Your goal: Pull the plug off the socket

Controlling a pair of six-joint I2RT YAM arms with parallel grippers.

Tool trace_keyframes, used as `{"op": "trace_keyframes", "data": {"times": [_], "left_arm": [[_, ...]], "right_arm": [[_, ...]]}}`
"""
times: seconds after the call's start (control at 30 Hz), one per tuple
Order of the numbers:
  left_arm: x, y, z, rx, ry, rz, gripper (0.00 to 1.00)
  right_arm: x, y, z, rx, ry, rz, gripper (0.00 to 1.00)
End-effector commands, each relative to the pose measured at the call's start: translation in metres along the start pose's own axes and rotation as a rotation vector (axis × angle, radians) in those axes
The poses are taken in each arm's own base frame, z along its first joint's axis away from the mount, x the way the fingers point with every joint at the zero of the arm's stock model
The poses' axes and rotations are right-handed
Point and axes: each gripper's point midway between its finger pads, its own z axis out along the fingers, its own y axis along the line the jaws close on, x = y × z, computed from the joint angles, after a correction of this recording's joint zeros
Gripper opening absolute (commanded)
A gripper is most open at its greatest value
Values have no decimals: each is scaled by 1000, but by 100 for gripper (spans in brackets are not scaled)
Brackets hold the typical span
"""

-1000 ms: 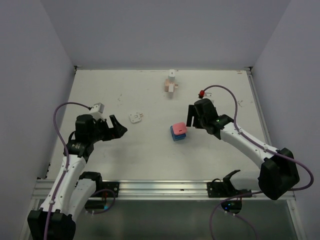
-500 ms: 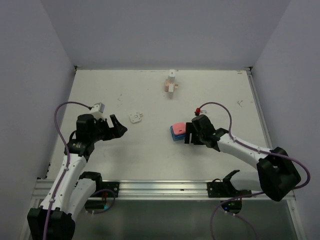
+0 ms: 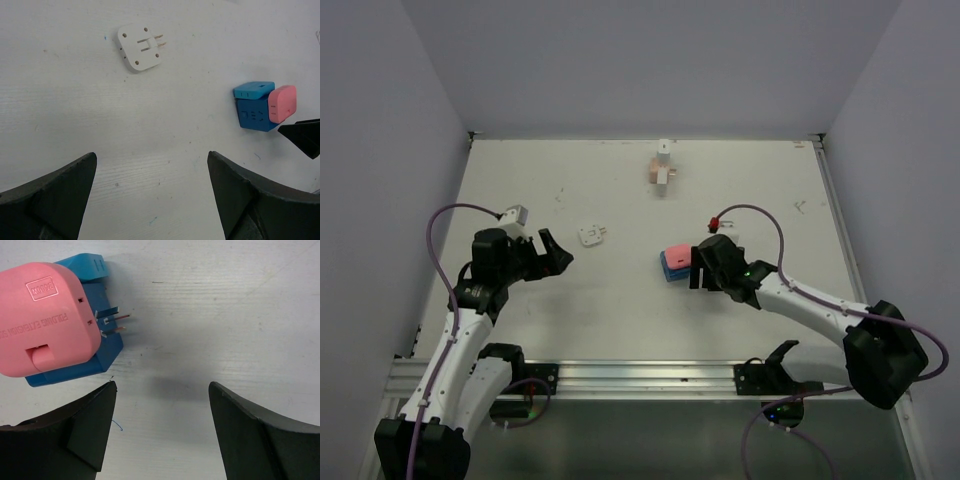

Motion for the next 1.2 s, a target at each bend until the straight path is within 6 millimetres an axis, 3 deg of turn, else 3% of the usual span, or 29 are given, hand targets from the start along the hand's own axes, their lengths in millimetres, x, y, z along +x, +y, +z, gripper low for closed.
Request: {"op": "trace_keyframes", "data": {"times": [0.0,0.53,0.93,1.17], "left_arm": [[-10,-3,0,15,-44,30,96],[-10,-2,0,9,-45,31,96],[-11,-1,0,1,-52,27,96],[-12,-1,-1,-2,-58,29,96]], "right_arm": [[-23,-14,-8,72,-73,-27,79],[-47,2,7,32,-165,-90,79],[-26,57,-1,-176,-126,-51,79],[-19,89,2,-212,-109,-53,79]]}}
